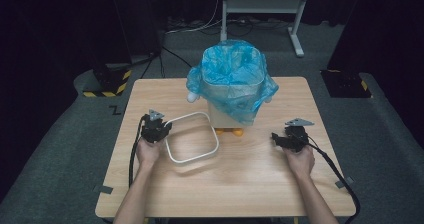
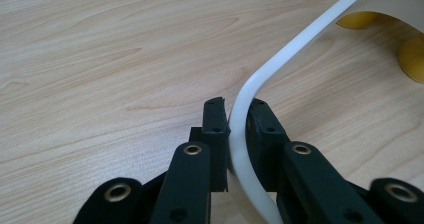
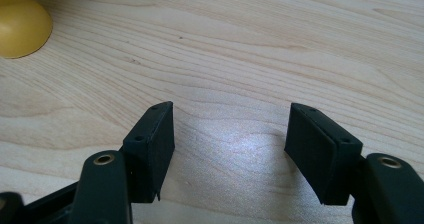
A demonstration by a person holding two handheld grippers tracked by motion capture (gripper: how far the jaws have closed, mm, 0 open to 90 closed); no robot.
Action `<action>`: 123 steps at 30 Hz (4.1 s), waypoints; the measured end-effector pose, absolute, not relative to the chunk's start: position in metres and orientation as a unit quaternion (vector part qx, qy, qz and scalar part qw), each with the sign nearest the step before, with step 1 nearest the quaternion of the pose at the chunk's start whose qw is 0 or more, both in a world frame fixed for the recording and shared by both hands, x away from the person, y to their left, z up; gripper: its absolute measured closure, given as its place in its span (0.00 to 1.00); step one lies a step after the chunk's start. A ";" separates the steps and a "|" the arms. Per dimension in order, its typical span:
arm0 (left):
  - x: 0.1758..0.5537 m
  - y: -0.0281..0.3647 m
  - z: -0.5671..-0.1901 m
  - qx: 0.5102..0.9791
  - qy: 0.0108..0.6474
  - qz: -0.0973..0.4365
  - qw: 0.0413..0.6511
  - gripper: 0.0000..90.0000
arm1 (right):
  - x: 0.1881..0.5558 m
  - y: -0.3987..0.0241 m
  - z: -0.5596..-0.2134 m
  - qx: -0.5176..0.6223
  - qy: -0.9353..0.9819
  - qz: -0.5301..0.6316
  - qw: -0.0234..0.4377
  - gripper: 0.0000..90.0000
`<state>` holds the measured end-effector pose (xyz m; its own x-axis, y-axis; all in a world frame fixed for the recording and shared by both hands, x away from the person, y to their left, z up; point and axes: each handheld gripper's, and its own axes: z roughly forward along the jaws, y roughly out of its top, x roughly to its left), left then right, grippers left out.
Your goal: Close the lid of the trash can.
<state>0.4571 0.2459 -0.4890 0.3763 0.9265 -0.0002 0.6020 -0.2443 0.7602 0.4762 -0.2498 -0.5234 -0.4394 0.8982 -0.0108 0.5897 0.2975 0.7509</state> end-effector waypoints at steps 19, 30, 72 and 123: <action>0.434 0.253 -0.459 0.761 0.483 0.230 0.367 0.89 | 0.476 -0.250 -0.523 0.480 0.775 0.347 0.222 0.40; 0.425 0.259 -0.439 0.756 0.479 0.228 0.384 0.89 | 0.476 -0.250 -0.523 0.481 0.775 0.347 0.221 0.39; 0.408 0.279 -0.351 0.741 0.446 0.256 0.431 0.89 | 0.476 -0.249 -0.523 0.480 0.775 0.347 0.220 0.39; 0.438 0.282 -0.281 0.723 0.433 0.269 0.466 0.89 | 0.476 -0.249 -0.523 0.479 0.776 0.346 0.220 0.39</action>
